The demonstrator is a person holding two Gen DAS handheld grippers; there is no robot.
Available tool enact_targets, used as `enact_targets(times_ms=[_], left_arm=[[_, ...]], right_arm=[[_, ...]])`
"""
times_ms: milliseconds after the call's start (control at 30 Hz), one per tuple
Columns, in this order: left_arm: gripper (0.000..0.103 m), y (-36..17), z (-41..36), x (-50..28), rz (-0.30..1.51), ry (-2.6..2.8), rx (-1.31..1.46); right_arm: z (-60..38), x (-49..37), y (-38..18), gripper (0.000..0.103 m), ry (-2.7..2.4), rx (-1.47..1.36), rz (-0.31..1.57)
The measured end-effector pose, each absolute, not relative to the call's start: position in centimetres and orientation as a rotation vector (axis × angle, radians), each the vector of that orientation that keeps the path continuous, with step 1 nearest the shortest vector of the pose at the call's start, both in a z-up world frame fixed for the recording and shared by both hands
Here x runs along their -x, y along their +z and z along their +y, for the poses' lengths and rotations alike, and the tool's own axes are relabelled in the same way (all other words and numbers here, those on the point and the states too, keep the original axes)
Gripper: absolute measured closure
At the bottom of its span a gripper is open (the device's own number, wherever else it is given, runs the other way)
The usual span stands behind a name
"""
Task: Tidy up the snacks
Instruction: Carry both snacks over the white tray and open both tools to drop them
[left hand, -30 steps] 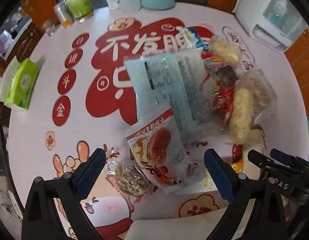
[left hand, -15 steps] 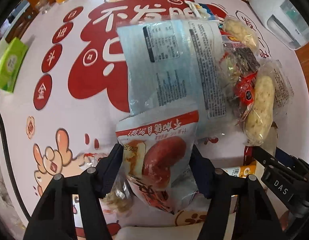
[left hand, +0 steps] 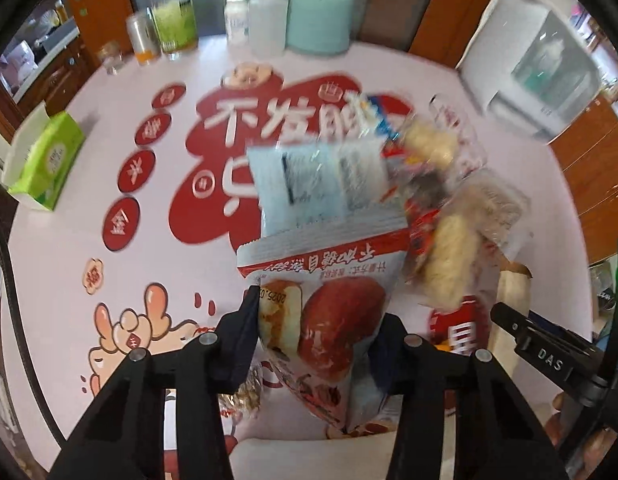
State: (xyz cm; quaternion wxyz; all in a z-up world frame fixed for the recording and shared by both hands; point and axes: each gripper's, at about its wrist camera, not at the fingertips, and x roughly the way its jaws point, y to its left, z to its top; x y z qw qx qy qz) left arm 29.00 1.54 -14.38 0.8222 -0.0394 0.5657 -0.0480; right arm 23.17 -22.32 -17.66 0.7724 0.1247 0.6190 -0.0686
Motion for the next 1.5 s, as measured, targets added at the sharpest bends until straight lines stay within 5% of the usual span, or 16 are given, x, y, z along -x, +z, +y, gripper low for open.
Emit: enact_targets(times_ms=[533,1300,1367,1400,1433,1500], left_arm=[[0.056,0.2,0.4,-15.4,0.915,-0.233,0.049],[0.054,-6.5,-0.2,-2.8,1.083,-0.116,-0.059],[0.037,-6.5,-0.3,-2.4,1.087,-0.109,-0.066],[0.012,-6.4,-0.3,-2.3,1.086,-0.110,-0.068],[0.000,-6.3,-0.3,-2.1,1.079,-0.110,-0.067],[0.001,-6.0,-0.3,-1.8,1.065,-0.107,-0.069]], right_arm=[[-22.8,-15.9,-1.6,0.049,0.040,-0.321,0.940],[-18.7,-0.6,-5.2,0.048,0.105,-0.129,1.114],[-18.6,-0.3,-5.2,0.047,0.096,-0.133,1.121],[-18.6,-0.2,-5.3,0.045,0.091,-0.133,1.130],[-18.6,-0.2,-5.3,0.043,0.087,-0.135,1.142],[-18.5,0.0,-5.3,0.036,0.084,-0.139,1.141]])
